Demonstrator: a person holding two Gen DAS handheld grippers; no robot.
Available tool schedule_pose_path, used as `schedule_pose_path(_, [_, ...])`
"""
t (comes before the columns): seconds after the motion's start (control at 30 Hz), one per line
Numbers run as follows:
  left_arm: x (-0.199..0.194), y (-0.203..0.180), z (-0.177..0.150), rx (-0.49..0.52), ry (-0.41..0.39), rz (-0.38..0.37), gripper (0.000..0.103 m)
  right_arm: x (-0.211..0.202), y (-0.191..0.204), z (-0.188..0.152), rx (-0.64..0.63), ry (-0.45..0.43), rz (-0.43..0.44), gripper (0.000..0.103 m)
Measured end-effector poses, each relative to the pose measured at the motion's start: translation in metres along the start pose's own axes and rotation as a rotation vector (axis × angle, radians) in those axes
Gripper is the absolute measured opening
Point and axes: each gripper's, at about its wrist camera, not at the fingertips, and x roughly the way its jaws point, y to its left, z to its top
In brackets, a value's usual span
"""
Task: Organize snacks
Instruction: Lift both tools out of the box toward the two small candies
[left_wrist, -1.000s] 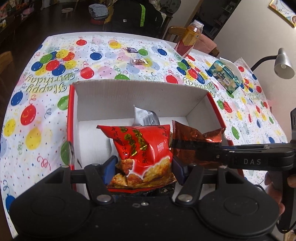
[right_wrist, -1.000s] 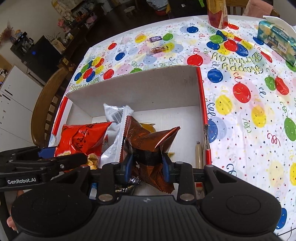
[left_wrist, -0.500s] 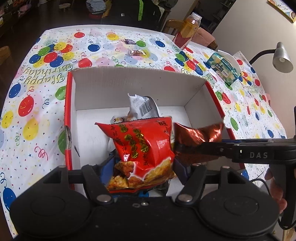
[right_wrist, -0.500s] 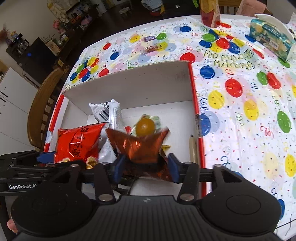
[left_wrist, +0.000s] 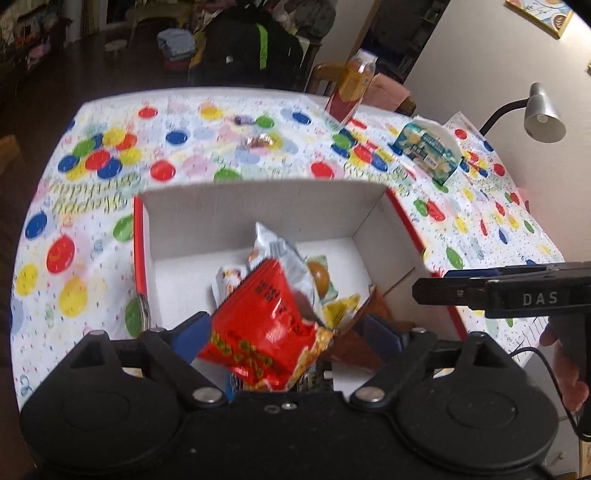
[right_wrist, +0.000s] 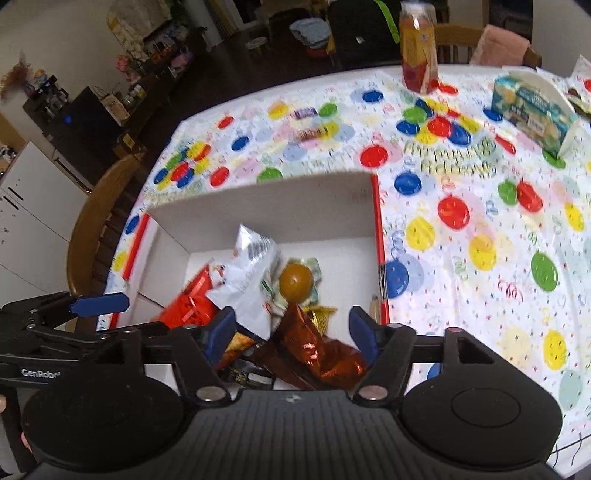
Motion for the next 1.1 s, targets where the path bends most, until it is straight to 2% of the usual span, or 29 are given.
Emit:
schedule_pose_path(0.23, [-0.012, -0.013, 0.021, 0.056, -0.067, 0.021, 0.098, -0.018, 0.006, 0.023, -0.046, -0.034, 0.004, 0.072])
schedule_pose_path(0.37, [-0.014, -0.017, 0.037, 0.068, -0.100, 0.030, 0.102, -0.023, 0.007, 0.041, -0.069, -0.057, 0.001, 0.079])
schedule_pose_path(0.57, [-0.011, -0.018, 0.064, 0.084, -0.138, 0.078, 0.102, -0.020, 0.010, 0.074, -0.113, -0.067, -0.014, 0.080])
schedule_pose_path(0.9, [0.011, -0.010, 0.118, 0.101, -0.172, 0.138, 0.102, 0.004, 0.004, 0.139, -0.164, -0.064, -0.031, 0.081])
schedule_pose_path(1.1, [0.038, -0.001, 0.147, 0.109, -0.165, 0.157, 0.102, 0.033, -0.007, 0.184, -0.178, -0.051, -0.034, 0.081])
